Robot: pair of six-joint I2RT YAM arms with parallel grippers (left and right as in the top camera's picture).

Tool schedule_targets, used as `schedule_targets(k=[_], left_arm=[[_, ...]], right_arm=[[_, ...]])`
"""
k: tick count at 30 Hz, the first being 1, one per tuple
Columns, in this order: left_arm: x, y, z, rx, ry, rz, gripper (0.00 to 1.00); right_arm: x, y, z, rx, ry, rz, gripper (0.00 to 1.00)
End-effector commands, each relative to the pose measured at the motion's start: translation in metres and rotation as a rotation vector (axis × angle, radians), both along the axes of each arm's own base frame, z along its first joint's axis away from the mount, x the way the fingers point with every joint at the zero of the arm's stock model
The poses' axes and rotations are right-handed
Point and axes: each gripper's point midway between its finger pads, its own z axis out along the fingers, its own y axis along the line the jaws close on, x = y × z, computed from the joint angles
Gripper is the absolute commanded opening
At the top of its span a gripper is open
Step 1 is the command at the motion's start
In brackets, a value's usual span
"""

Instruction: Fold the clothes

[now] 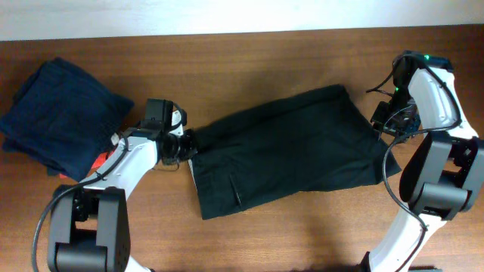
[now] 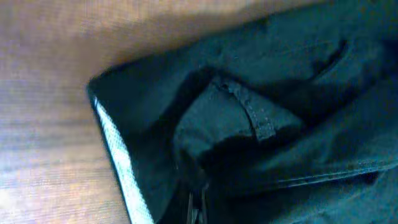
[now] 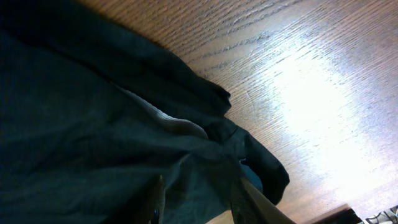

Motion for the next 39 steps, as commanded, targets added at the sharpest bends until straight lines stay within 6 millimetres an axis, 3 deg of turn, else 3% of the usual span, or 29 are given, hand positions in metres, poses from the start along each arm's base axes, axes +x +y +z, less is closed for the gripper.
schedule_targets(k=[1,2,5,7,11,15,18,21,24,30,39], left_arm=[[0.031,0.007,0.031,-0.049,-0.089,0.069,0.00],[0.037,0.018,0.034,-0.035,-0.089,0.140,0.00],[0.027,0.050,0.017,0.031,0.027,0.410,0.01],[0.020,0.049,-0.001,0.064,0.063,0.405,0.38],[0.025,0.049,-0.014,0.078,0.061,0.403,0.55],[0.031,0.044,-0.004,0.052,0.011,0.303,0.68],[0.016,0.046,0.012,0.058,0.034,0.254,0.73],[-0.013,0.050,0.031,0.089,0.073,0.190,0.78],[-0.029,0.043,0.033,0.109,0.098,0.097,0.86],[-0.057,0.019,0.002,0.110,0.153,-0.042,0.87],[-0.068,0.018,-0.036,0.110,0.175,-0.048,0.84]], right_arm=[[0.003,-0.005,0.012,-0.018,-0.034,-0.012,0.39],[0.003,-0.004,0.012,-0.018,-0.034,-0.012,0.39],[0.003,-0.005,0.012,-0.018,-0.034,-0.012,0.39],[0.003,-0.004,0.012,-0.018,-0.034,-0.012,0.39],[0.000,-0.003,0.012,-0.011,-0.022,0.007,0.39],[-0.003,0.001,0.012,0.028,-0.007,0.078,0.39],[0.002,0.020,0.012,0.153,-0.038,0.175,0.40],[0.007,0.046,0.015,0.319,-0.090,0.288,0.42],[0.007,0.068,0.020,0.447,-0.127,0.365,0.43],[0.001,0.104,0.025,0.519,-0.101,0.479,0.44],[-0.002,0.147,0.024,0.524,-0.069,0.602,0.45]])
